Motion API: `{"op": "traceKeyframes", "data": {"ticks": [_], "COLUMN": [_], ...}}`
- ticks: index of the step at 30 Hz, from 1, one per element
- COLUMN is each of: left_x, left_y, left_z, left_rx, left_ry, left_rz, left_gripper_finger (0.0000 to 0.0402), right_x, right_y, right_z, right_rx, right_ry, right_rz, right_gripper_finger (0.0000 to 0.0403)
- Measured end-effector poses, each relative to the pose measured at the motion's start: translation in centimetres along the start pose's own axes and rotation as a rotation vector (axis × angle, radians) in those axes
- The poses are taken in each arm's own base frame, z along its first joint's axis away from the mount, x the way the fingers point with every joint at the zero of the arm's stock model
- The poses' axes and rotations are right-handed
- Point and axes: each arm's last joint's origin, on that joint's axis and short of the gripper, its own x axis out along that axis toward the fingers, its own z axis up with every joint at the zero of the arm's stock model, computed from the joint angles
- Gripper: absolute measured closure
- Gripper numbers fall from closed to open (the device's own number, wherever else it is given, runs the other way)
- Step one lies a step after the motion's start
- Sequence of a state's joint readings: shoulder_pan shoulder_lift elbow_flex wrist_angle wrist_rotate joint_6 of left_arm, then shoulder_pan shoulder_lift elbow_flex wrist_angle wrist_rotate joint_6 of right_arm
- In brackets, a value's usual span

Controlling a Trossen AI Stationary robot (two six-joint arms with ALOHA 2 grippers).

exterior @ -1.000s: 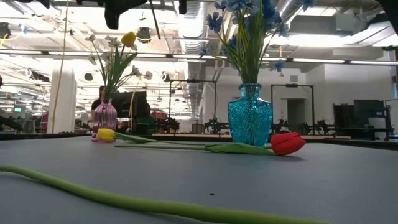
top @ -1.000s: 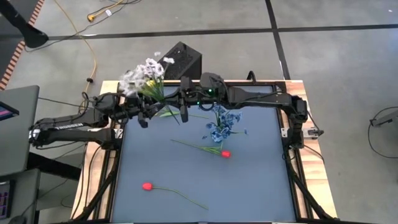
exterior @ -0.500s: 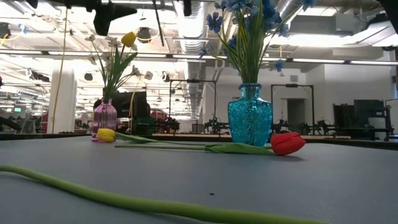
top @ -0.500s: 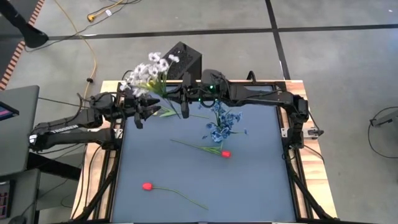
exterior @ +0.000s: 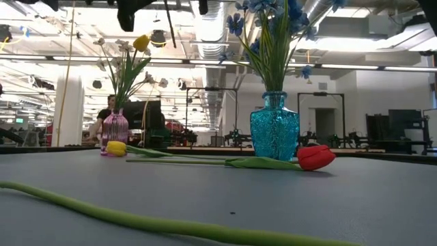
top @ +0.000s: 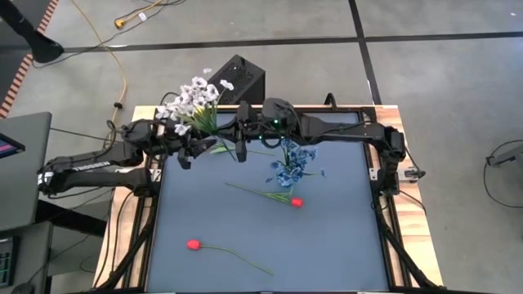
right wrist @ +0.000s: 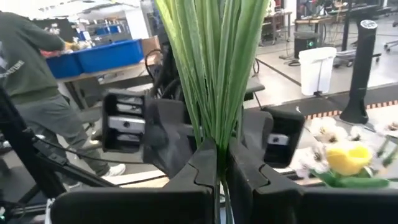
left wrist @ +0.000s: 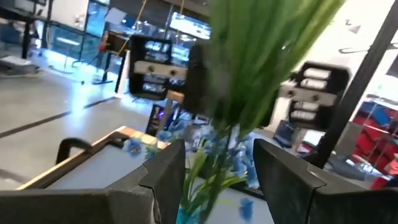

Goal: Sort flowers into vase by color
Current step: Put the white flowers into the purple vase

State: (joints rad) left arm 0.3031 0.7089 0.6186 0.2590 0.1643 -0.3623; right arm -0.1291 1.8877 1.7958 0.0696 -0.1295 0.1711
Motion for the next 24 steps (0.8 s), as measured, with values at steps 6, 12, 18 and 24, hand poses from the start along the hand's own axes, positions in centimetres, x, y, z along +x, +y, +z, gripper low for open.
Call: {"op": "traceKeyframes", "data": {"ticks": [6,12,18,24], "left_x": [-0.9,-1.7,-0.8,0.5], "left_y": [-0.5,-0.3,0.0,0.2], "left_z": [0.7,1.5,1.2,1.1], "left_rx": [0.053,0.064,0.017,-0.003], "left_ry": [-0.042,-0.119,-0.105,-0.124], "left_rz": [-0.032,0.060,0.020,-0.024], "left_gripper_finger": [0.0223,0.0223,0.0223,0.0223], "right_x": [0.0,0.0,0.0,0.0], "right_y": [-0.2,0.0,0.1,0.1], "right_z": [-0.4,-0.5,-0.5,-1.0], "right_rx": [-0.009,-0.010,-0.015,-0.011], "right_ry": [0.043,0.049,0.053,0.095], "right_rz": [-0.012,-0.009,-0.006,-0.012], "right_gripper_finger": [0.0361,0.0361,0.0361,0.0361]}}
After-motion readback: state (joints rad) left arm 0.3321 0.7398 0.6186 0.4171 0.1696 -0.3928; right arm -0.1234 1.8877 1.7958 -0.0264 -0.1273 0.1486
